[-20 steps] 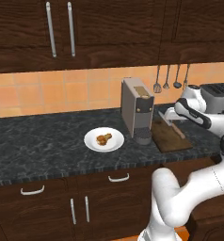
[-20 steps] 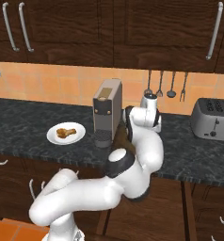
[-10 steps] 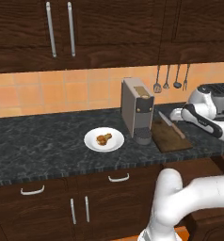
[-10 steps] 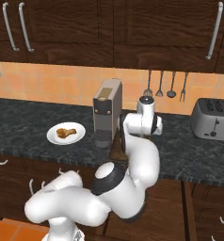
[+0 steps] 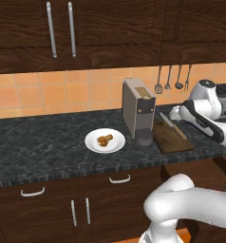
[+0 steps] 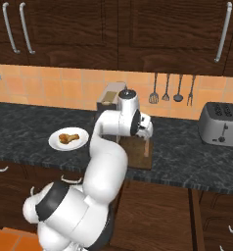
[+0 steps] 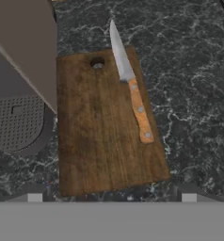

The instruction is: Pick up the knife from the drawer and place it on the cutting board. Then place the meat from the plate to the cutting board.

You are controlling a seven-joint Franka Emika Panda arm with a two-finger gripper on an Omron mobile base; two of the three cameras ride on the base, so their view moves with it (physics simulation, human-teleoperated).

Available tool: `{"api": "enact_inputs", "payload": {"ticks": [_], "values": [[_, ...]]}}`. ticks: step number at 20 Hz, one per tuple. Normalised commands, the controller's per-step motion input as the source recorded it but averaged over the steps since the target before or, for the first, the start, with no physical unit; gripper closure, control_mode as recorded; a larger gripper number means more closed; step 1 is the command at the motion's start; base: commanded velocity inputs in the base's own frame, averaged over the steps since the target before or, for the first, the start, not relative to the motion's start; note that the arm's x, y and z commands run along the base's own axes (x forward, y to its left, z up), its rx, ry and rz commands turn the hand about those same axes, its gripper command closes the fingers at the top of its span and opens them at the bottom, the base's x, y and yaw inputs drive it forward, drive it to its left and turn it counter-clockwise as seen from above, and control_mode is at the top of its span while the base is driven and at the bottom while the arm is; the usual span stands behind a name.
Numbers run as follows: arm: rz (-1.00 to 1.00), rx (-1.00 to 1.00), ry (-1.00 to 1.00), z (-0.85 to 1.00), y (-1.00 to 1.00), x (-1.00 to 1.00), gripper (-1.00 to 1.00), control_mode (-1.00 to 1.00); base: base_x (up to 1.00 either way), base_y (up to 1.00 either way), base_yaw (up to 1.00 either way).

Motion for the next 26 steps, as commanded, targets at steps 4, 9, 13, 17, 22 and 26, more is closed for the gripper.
{"api": "enact_inputs", "payload": {"ticks": [4,9,13,17,22,26], "values": [[0.00,-0.11,-0.01,0.00,0.78,-1.00,-1.00,-1.00,0.00,0.00,0.00],[0.00,-0.03,-0.07,0.11,0.84,-0.78,-1.00,-1.00,0.00,0.00,0.00],[0.00,0.00,-0.09,0.26,1.00,-0.08,-1.00,-1.00,0.00,0.00,0.00],[0.00,0.01,-0.05,0.01,1.00,-0.03,-1.00,-1.00,0.00,0.00,0.00],[0.00,0.06,0.01,0.00,0.99,0.00,-1.00,-1.00,0.00,0.00,0.00],[0.00,0.21,0.07,-0.05,0.79,0.16,-1.00,-1.00,0.00,0.00,0.00]]}}
